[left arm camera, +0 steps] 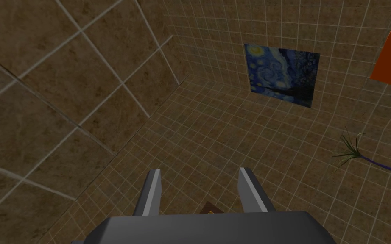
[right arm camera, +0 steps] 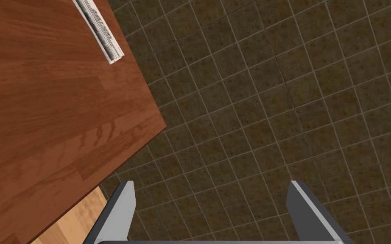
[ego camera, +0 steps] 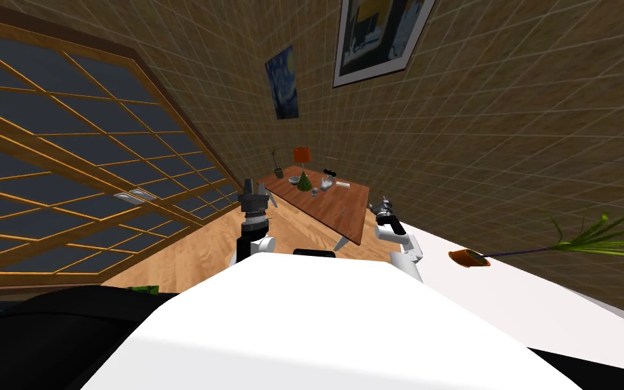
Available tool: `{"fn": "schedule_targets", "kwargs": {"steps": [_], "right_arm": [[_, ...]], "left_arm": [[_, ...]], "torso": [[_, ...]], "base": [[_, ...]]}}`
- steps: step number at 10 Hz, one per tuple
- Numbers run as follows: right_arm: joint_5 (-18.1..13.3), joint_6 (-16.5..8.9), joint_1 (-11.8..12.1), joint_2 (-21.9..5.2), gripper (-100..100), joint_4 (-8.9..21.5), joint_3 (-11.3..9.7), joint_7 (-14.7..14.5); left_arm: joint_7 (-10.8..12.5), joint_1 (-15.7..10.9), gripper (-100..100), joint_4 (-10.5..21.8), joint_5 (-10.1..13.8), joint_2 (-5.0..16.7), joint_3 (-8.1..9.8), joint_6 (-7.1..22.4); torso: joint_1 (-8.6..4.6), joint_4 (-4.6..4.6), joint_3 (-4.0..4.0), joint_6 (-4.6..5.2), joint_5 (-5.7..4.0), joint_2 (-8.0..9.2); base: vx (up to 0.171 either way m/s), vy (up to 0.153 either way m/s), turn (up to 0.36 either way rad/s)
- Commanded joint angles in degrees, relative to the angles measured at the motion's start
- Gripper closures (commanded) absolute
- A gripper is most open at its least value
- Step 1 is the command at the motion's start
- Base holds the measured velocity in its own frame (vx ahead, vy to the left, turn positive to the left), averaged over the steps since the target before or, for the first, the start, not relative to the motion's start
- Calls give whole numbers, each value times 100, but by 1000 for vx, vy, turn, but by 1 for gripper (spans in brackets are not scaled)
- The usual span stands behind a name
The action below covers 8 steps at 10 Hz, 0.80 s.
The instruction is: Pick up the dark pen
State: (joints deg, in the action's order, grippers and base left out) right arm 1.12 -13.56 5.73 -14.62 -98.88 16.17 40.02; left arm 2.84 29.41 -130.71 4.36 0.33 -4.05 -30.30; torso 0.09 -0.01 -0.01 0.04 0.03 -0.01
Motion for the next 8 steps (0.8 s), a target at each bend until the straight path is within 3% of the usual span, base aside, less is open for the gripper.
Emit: {"fn": "schedule_targets", "kwargs": {"steps": [1,2,3,4,6,7,8], "right_arm": [[-3,-79,-43,1,-100,104,19,176],[46,-364,-229,-68,-100,353,149,399],[46,-398,-229,-68,-100,418,149,545],[95,-618,-415,-134,-100,629,277,713],[95,-718,-415,-134,-100,737,277,957],[144,-992,-600,-199,-100,991,402,1163],[144,-1038,-600,-199,-100,1059,402,1316]], "left_arm": [[0,0,0,0,0,0,0,0],[0,0,0,0,0,0,0,0],[0,-1,0,0,0,0,0,0],[0,0,0,0,0,0,0,0],[0,0,0,0,0,0,0,0],[0,0,0,0,0,0,0,0],[0,-1,0,0,0,0,0,0]], "torso": [[0,0,0,0,0,0],[-5,1,1,1,-1,2],[-1,1,1,-4,0,1],[-4,0,1,1,-1,1],[-2,0,1,0,-1,1],[-6,1,2,2,-1,4],[-3,1,1,-4,-1,1]], "base": [[3,10,-24],[4,23,188],[7,16,106],[6,23,145],[4,13,65],[3,18,187],[5,12,105]]}}
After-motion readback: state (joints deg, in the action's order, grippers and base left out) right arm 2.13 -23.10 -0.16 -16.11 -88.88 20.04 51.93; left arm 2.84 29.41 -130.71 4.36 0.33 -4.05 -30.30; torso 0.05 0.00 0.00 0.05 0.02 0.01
